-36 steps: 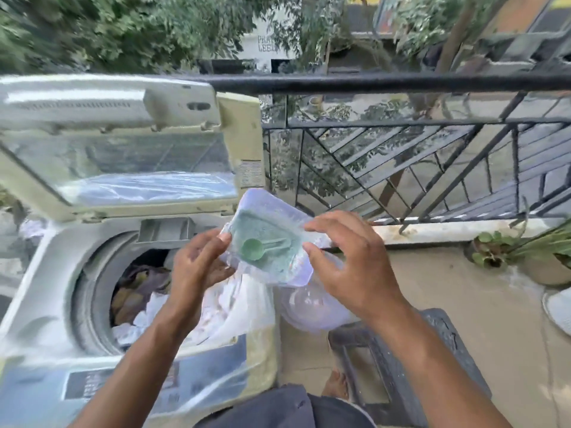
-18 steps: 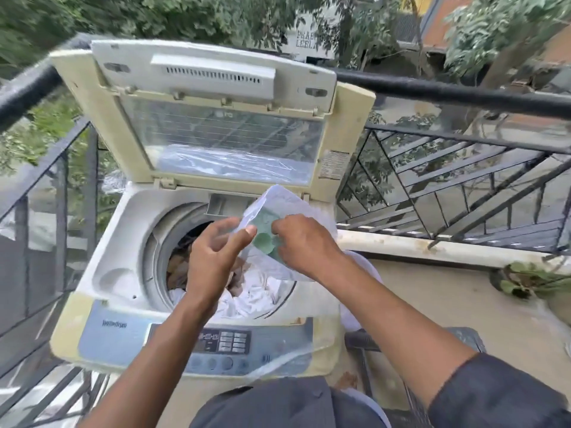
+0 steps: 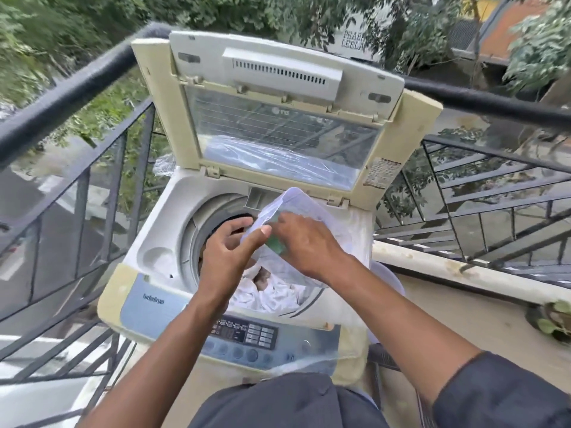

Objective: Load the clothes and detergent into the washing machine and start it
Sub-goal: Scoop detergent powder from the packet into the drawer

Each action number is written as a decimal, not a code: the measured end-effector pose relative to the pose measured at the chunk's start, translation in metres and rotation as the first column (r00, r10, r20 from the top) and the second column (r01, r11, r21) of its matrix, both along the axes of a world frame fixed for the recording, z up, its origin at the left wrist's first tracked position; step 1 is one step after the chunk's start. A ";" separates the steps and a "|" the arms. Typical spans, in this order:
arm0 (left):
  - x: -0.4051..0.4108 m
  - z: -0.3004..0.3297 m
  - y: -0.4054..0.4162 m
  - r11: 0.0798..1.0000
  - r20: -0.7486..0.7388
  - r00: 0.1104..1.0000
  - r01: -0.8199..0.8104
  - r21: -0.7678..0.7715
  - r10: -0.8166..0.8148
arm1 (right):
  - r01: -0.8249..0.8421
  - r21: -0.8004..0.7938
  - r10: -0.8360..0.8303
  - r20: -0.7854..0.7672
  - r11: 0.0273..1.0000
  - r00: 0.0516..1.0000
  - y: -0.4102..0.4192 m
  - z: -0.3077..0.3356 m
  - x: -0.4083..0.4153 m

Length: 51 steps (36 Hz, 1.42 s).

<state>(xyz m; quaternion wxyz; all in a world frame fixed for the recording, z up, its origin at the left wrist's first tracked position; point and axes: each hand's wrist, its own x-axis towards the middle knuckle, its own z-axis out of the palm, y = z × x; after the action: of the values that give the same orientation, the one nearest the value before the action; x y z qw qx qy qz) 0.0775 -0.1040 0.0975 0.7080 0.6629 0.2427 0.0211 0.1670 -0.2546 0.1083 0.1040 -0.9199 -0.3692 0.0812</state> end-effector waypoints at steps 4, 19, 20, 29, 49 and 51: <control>0.001 -0.001 0.002 0.998 -0.017 0.998 -0.067 -0.009 0.067 | 0.008 0.063 -0.007 -0.015 0.998 1.000 -0.006 0.008 0.001; -0.015 -0.002 -0.023 0.972 -0.004 0.976 -0.219 0.089 0.220 | 0.041 0.150 -0.053 0.078 0.988 0.996 -0.056 0.023 0.006; -0.017 -0.003 -0.025 0.970 -0.006 0.974 -0.223 0.093 0.224 | 0.027 0.129 -0.038 0.083 0.991 0.996 -0.057 0.022 0.006; -0.027 -0.005 -0.037 0.964 -0.033 0.966 -0.253 0.076 0.256 | -0.013 0.186 0.014 -0.005 0.983 1.000 -0.058 0.014 0.000; -0.017 -0.004 0.005 0.991 -0.056 0.991 -0.114 0.064 0.118 | 0.239 0.123 -0.198 -0.277 0.963 0.940 -0.015 0.003 -0.005; -0.015 -0.004 0.017 0.992 -0.060 0.993 -0.100 0.076 0.105 | 0.315 0.157 -0.240 -0.369 0.936 0.898 -0.007 0.000 -0.004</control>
<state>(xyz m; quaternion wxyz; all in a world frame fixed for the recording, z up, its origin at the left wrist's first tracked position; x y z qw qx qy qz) 0.0628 -0.0874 0.0934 0.6731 0.6753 0.2981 0.0450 0.1630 -0.2621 0.1080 0.2751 -0.9184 -0.2163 0.1848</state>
